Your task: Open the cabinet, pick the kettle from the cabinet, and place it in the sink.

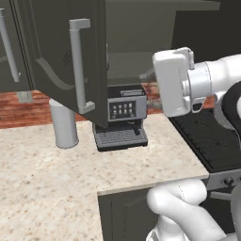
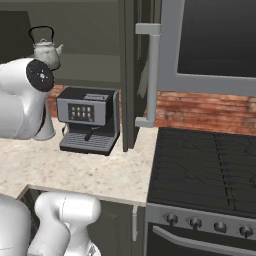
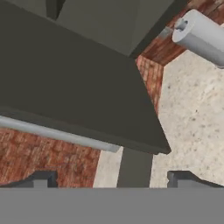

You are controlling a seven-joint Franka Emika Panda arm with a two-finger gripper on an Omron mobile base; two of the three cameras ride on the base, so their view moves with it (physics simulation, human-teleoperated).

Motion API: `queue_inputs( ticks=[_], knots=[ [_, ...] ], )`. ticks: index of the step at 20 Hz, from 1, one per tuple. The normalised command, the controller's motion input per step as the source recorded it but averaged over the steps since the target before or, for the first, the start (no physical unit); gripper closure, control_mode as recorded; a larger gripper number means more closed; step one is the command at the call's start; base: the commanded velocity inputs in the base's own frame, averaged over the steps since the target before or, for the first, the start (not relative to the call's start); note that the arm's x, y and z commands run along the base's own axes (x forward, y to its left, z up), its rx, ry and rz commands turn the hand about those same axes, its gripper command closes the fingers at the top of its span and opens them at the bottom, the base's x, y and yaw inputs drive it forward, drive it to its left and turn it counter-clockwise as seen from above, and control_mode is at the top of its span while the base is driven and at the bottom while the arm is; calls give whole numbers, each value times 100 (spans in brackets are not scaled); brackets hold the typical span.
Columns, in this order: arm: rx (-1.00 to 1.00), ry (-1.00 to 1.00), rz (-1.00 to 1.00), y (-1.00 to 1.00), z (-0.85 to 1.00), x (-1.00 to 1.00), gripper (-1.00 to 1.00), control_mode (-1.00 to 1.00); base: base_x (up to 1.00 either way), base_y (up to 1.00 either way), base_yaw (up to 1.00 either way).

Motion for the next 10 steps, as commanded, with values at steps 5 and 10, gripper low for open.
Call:
queue_inputs(
  ticks=[5, 10],
  knots=[
    [22, 0, 25, 18, -3, 24, -100, -100, 0, 0, 0],
    [7, 0, 24, 37, -9, 28, -100, -100, 0, 0, 0]
  ],
)
